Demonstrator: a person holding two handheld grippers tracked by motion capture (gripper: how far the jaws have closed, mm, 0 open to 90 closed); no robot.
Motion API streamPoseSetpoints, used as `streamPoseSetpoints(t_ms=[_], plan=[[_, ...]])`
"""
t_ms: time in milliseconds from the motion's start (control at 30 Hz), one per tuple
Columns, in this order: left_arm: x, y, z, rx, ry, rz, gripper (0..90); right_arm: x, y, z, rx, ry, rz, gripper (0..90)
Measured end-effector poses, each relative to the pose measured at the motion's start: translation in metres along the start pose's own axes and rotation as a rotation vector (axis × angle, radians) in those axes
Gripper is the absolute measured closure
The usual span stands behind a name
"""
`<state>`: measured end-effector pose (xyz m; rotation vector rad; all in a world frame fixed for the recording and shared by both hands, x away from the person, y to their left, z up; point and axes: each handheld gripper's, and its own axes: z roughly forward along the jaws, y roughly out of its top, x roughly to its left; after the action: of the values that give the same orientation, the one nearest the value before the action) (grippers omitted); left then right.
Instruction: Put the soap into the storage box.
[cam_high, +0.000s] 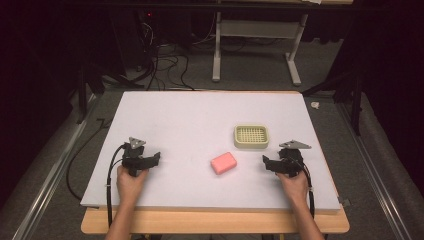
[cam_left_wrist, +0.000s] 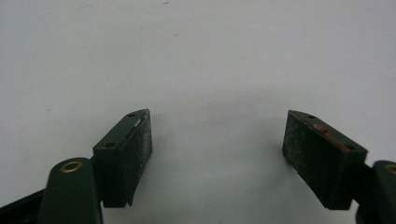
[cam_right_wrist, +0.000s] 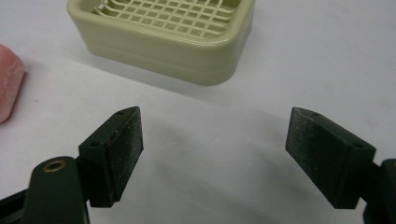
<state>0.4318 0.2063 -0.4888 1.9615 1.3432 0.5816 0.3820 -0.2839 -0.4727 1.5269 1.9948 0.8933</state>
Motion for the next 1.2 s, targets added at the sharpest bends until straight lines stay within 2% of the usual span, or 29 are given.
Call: streamPoseSetpoints(t_ms=[567,767,1200], plan=[[0.0,0.0,0.0,0.0,-0.001,0.0,24.7,0.012,-0.001,-0.015,-0.059,0.045,-0.008,19.6],[0.0,0.0,0.0,0.0,0.001,-0.001,24.7,0.019,0.001,-0.017,-0.056,0.057,-0.016,19.7],[0.0,0.0,0.0,0.0,0.001,-0.002,24.7,0.029,0.004,-0.025,-0.089,0.078,-0.033,19.7]])
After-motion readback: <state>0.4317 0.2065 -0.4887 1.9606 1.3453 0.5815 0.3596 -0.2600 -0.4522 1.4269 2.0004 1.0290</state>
